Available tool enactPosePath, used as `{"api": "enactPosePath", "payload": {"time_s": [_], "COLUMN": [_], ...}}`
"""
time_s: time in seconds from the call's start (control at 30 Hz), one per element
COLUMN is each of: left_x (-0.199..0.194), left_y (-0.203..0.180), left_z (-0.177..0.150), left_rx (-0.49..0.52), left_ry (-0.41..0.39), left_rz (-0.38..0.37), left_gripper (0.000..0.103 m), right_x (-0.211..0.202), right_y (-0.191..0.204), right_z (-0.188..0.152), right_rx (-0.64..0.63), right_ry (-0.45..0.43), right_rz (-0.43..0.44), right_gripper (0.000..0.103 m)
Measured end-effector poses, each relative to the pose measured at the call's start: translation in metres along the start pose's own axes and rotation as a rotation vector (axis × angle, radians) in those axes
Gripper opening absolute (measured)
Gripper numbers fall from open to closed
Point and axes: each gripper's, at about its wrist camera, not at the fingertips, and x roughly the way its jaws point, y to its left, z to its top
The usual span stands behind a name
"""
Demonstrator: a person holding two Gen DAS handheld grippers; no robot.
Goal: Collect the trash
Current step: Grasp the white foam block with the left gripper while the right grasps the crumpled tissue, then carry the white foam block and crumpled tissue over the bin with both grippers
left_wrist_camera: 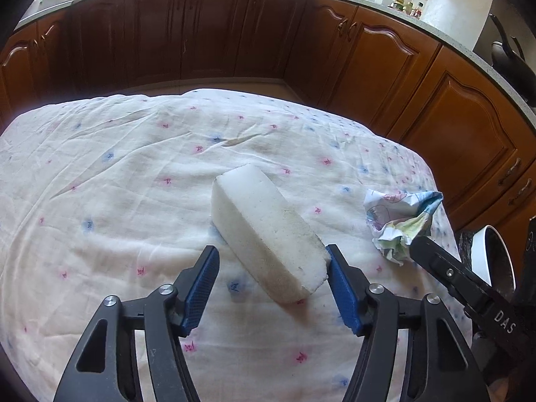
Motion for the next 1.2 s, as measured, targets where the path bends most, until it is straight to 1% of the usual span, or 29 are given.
{"api": "enactPosePath", "payload": {"time_s": [0.03, 0.07, 0.1, 0.17, 0.23, 0.3, 0.33, 0.43, 0.47, 0.67, 0.87, 0.97, 1.07, 1.2], "left_x": [0.002, 0.002, 0.001, -0.001, -0.003, -0.007, -0.010, -0.020, -0.024, -0.047, -0.066, -0.073, -0.078, -0.084], "left_y": [0.001, -0.001, -0.003, -0.006, -0.006, -0.002, 0.000, 0.003, 0.003, -0.006, -0.030, -0.043, -0.054, -0.073], "left_z": [0.000, 0.000, -0.001, -0.002, -0.003, -0.005, -0.005, -0.008, -0.009, -0.021, -0.039, -0.047, -0.055, -0.065], "left_rx": [0.005, 0.017, 0.033, 0.063, 0.075, 0.075, 0.076, 0.089, 0.096, 0.145, 0.224, 0.261, 0.295, 0.342], "left_ry": [-0.001, -0.004, -0.008, -0.016, -0.019, -0.019, -0.021, -0.030, -0.034, -0.041, -0.038, -0.036, -0.027, -0.018], "left_rz": [-0.007, -0.013, -0.022, -0.016, -0.022, -0.040, -0.049, -0.070, -0.079, -0.139, -0.201, -0.223, -0.245, -0.266], "left_gripper": [0.058, 0.052, 0.048, 0.043, 0.039, 0.036, 0.032, 0.031, 0.031, 0.030, 0.030, 0.030, 0.030, 0.030], "right_x": [0.003, 0.006, 0.008, 0.011, 0.011, 0.008, 0.006, -0.003, -0.006, -0.031, -0.065, -0.085, -0.104, -0.126], "right_y": [0.000, 0.000, 0.000, 0.000, 0.000, 0.000, 0.001, 0.002, 0.003, 0.004, -0.003, -0.006, -0.016, -0.026], "right_z": [0.000, -0.001, -0.001, -0.002, -0.002, -0.001, -0.002, -0.003, -0.003, -0.015, -0.030, -0.038, -0.047, -0.056], "right_rx": [-0.001, -0.001, -0.001, -0.002, -0.006, -0.011, -0.017, -0.025, -0.027, -0.024, 0.007, 0.013, 0.047, 0.064], "right_ry": [0.007, 0.016, 0.024, 0.032, 0.033, 0.027, 0.022, 0.005, 0.002, -0.022, -0.060, -0.089, -0.112, -0.137], "right_rz": [0.004, 0.005, 0.008, 0.010, 0.004, 0.004, 0.000, -0.006, -0.007, -0.008, -0.026, -0.049, -0.046, -0.067], "right_gripper": [0.072, 0.067, 0.063, 0.046, 0.033, 0.026, 0.021, 0.010, 0.008, 0.007, 0.007, 0.007, 0.007, 0.007]}}
